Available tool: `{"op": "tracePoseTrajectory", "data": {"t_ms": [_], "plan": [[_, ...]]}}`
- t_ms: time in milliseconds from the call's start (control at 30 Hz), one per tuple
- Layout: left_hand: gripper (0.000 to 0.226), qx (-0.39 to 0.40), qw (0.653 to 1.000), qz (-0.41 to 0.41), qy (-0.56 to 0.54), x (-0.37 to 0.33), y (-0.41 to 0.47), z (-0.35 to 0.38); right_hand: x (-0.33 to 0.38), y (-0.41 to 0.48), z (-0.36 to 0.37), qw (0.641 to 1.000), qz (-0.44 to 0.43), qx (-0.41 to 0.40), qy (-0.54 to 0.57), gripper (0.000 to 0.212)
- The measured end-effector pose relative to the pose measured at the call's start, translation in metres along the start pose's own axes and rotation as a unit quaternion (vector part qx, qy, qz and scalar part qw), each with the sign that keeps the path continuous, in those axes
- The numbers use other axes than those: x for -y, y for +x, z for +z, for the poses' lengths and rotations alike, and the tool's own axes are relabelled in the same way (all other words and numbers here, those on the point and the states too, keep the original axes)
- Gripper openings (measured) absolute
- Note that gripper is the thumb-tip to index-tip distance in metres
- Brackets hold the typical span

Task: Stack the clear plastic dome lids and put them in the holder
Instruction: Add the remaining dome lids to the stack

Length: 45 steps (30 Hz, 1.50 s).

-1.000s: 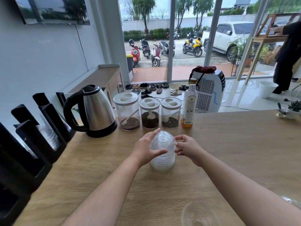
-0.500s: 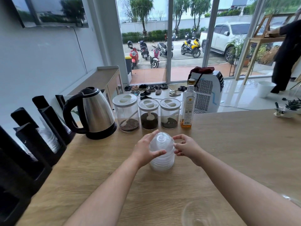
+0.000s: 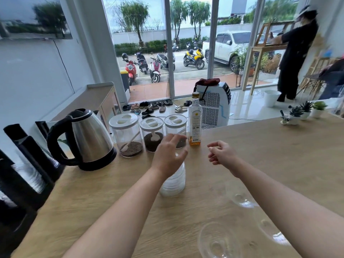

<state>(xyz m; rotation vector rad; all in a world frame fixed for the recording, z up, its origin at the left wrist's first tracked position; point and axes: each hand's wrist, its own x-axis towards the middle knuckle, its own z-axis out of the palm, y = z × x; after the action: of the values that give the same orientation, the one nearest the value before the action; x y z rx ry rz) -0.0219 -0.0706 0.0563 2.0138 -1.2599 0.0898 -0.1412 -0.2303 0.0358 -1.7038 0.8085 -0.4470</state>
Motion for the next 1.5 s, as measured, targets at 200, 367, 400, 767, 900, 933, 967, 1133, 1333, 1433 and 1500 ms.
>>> {"op": "tracePoseTrajectory", "data": {"t_ms": [200,367,400,767,900,933,967,1133,1333,1433,1500], "plan": [[0.035,0.129,0.987,0.084,0.045,-0.034,0.004,0.057,-0.024,-0.034,-0.064,0.991,-0.016,-0.114,-0.066,0.015],[0.044,0.278,0.944,0.150,0.100,-0.050,-0.002,0.099,-0.051,-0.072,-0.116,0.966,0.024,-0.195,-0.170,0.012],[0.046,0.300,0.932,0.166,0.113,-0.053,-0.004,0.106,-0.056,-0.081,-0.126,0.956,0.039,-0.203,-0.206,0.011],[0.028,0.368,0.862,0.251,0.243,-0.068,-0.016,0.148,-0.104,-0.143,-0.165,0.880,0.096,-0.053,-0.462,0.013],[0.022,0.336,0.874,0.262,0.234,-0.068,-0.018,0.152,-0.123,-0.144,-0.168,0.867,0.093,-0.082,-0.482,0.024],[0.022,0.326,0.878,0.264,0.230,-0.067,-0.017,0.152,-0.125,-0.144,-0.169,0.867,0.088,-0.094,-0.482,0.027],[0.021,0.315,0.882,0.267,0.226,-0.066,-0.016,0.152,-0.128,-0.144,-0.169,0.866,0.084,-0.106,-0.482,0.030],[0.018,0.274,0.906,0.268,0.178,-0.064,-0.011,0.150,-0.139,-0.143,-0.168,0.861,0.109,-0.128,-0.480,0.037],[0.016,0.218,0.954,0.203,0.032,-0.064,-0.009,0.139,-0.133,-0.131,-0.164,0.884,0.087,-0.142,-0.437,0.026],[0.015,0.166,0.976,0.139,-0.026,-0.067,-0.001,0.127,-0.112,-0.118,-0.160,0.895,0.041,-0.151,-0.418,0.019],[0.014,0.131,0.984,0.115,-0.049,-0.069,0.006,0.116,-0.096,-0.108,-0.156,0.900,0.006,-0.159,-0.405,0.018]]}}
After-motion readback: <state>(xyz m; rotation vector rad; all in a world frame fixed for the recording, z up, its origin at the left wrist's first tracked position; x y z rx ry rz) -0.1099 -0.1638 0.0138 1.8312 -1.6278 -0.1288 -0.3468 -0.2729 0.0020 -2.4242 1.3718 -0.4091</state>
